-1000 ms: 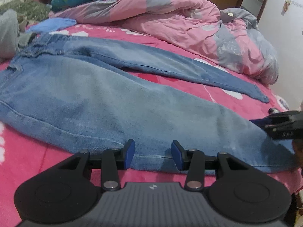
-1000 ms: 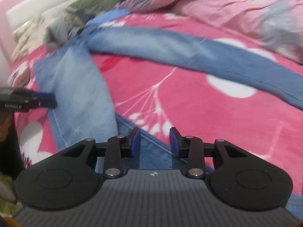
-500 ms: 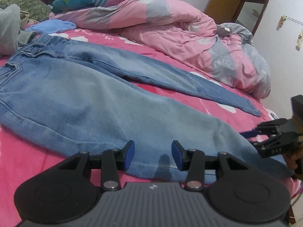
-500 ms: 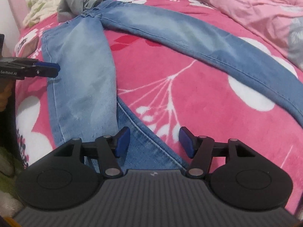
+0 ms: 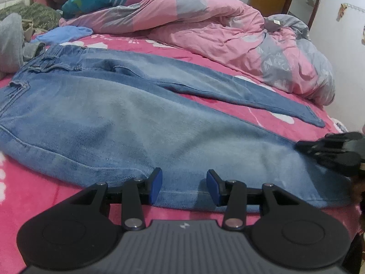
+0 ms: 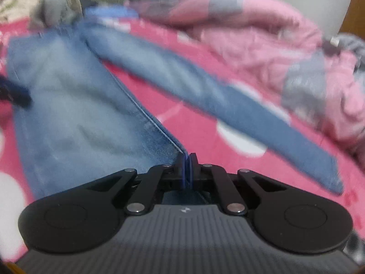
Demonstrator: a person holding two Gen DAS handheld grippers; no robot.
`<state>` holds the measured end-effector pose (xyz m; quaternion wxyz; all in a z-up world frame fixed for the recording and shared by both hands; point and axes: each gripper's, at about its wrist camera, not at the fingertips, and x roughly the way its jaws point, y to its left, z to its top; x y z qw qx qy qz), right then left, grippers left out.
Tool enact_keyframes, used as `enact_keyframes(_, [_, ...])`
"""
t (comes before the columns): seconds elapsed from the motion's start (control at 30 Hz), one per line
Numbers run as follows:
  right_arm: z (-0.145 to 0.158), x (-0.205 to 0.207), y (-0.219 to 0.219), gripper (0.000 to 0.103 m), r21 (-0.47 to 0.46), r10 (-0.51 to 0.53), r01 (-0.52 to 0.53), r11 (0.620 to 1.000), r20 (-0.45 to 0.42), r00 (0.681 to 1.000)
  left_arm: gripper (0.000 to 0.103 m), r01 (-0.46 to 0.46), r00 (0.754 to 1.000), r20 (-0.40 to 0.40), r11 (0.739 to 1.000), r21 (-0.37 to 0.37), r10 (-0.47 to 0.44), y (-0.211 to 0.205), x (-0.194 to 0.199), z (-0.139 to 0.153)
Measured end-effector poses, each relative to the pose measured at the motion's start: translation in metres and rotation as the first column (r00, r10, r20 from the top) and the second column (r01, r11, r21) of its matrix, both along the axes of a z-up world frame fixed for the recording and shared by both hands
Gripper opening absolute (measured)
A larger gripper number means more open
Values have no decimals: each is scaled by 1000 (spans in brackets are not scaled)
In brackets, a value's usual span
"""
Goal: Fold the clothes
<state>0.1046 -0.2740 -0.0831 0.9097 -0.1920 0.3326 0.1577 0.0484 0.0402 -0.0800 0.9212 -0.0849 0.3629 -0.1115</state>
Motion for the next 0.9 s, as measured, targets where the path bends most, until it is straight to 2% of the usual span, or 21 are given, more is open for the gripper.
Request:
enact_keyframes(0.03, [-5, 4, -4, 4, 34, -17, 17, 999, -10, 1000, 45, 6, 1000, 3, 1000, 10, -6, -1, -1, 1])
enact_keyframes(0.17, [10, 10, -31, 18, 181, -132, 129, 975, 7, 991, 46, 29, 1000, 8, 999, 25, -30, -1, -7, 4])
enact_keyframes(0.23, [18, 5, -47, 18, 274, -194, 190, 943, -12, 981, 49, 37, 999, 9, 999, 20, -37, 1, -10, 8])
enact_keyframes(0.33, [29, -4, -72, 18, 408, -273, 272, 871, -56, 960, 50, 39, 999, 26, 999, 3, -39, 6, -16, 15])
enact_keyframes(0.37, [32, -9, -72, 18, 442, -272, 271, 855, -61, 960, 52, 40, 998, 40, 999, 0, -40, 8, -17, 18])
enact_keyframes(0.47, [39, -24, -59, 19, 527, -231, 229, 819, -64, 971, 53, 15, 998, 57, 1000, -5, -14, 16, -19, 20])
enact_keyframes(0.53, [43, -22, -33, 19, 567, -153, 166, 807, -71, 986, 52, -14, 999, 51, 1000, -16, 15, 26, -23, 20])
enact_keyframes(0.63, [49, -9, 18, 19, 614, -23, 62, 787, -71, 997, 42, -58, 997, 40, 998, -32, 59, 40, -29, 21])
enact_keyframes(0.8, [41, 25, 121, 19, 631, 173, -62, 773, -117, 978, 52, -130, 991, 21, 990, -58, 132, 64, -40, 21])
enact_keyframes(0.9, [16, 36, 159, 19, 611, 204, -53, 790, -180, 962, 52, -188, 982, 7, 979, -81, 189, 82, -43, 20])
